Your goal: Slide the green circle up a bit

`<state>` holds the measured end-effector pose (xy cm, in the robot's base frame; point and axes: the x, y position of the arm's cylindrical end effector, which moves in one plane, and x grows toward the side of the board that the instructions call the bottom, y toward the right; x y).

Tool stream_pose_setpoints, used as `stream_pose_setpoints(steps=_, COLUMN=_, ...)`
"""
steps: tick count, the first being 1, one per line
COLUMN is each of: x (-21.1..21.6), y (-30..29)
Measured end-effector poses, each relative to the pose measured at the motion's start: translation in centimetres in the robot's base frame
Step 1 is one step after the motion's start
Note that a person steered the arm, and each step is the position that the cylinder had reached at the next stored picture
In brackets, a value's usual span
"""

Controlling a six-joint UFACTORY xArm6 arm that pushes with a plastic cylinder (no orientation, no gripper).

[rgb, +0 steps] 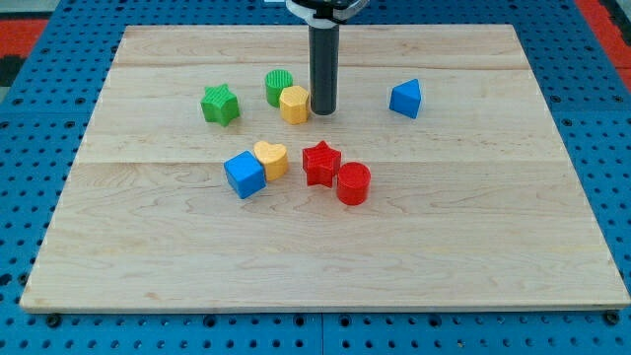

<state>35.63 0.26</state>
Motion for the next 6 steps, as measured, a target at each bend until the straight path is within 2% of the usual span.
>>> stream_pose_setpoints(steps=2, x=-0.7, y=-6.4)
stream_pose_setpoints(steps=3, x=-0.6, y=-6.1)
stream_pose_setpoints(steps=4, x=-1.5, y=-3.2)
stream_pose_setpoints(steps=5, x=-5.1, y=-5.3)
stream_pose_setpoints(steps=6, x=-5.3, y=-8.2)
